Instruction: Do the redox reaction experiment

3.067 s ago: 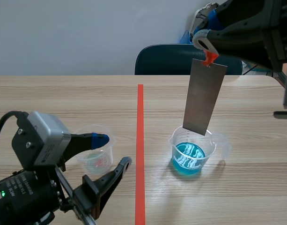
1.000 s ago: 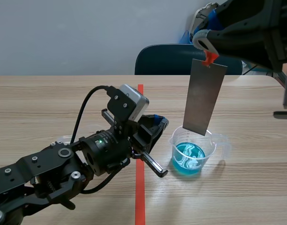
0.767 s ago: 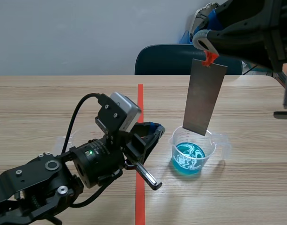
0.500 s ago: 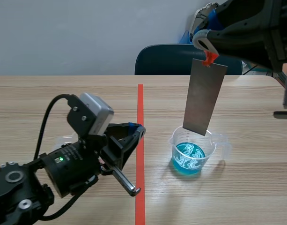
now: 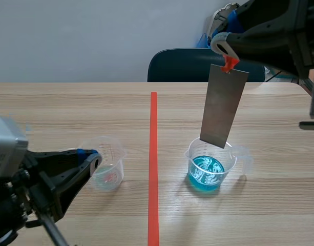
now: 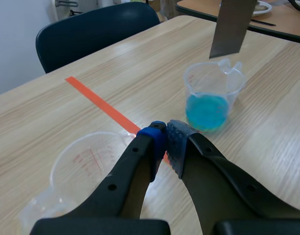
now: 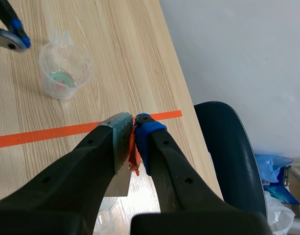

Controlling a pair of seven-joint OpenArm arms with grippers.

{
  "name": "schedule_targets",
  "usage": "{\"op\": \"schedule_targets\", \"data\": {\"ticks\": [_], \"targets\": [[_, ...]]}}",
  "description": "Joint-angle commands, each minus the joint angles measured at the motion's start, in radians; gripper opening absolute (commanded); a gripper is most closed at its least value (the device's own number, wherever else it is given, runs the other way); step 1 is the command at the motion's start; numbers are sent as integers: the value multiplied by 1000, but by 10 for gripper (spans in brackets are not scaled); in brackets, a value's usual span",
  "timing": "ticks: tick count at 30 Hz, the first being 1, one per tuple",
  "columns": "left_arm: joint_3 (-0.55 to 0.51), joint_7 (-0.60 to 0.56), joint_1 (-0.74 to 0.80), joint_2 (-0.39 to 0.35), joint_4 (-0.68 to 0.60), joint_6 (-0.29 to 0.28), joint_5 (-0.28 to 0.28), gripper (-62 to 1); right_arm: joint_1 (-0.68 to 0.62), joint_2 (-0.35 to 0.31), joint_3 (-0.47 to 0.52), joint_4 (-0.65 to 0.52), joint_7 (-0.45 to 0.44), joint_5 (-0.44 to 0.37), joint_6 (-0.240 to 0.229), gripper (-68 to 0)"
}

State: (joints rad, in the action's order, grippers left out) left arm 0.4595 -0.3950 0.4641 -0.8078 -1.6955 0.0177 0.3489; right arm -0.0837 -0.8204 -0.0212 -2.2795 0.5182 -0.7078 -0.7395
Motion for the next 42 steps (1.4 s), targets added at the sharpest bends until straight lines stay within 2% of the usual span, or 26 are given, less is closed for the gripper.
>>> {"op": "schedule_targets", "data": {"ticks": [1, 7, 14, 20, 24, 31, 42], "targets": [[-21, -15, 45, -14, -25, -3, 6, -566, 11, -5, 7, -3, -11, -7, -6, -669], [-154, -71, 257, -69, -53, -3, 6, -566, 11, -5, 7, -3, -10, -7, -6, -669], [-333, -118, 481, -74, -53, -5, 5, -547, 11, -5, 7, -3, -10, -7, -6, -669], [-435, -117, 596, -74, -53, -5, -6, -547, 11, -5, 7, -3, -10, -7, -6, -669], [-461, -101, 634, -74, -53, -5, -24, -547, 11, -5, 7, -3, -11, -7, -6, -669], [-462, -98, 650, -74, -51, -5, -24, -547, 11, -5, 7, -3, -11, -7, -6, -669], [-462, -98, 649, -74, -51, -4, -23, -429, 11, -5, 7, -3, -11, -7, -6, -669]]}}
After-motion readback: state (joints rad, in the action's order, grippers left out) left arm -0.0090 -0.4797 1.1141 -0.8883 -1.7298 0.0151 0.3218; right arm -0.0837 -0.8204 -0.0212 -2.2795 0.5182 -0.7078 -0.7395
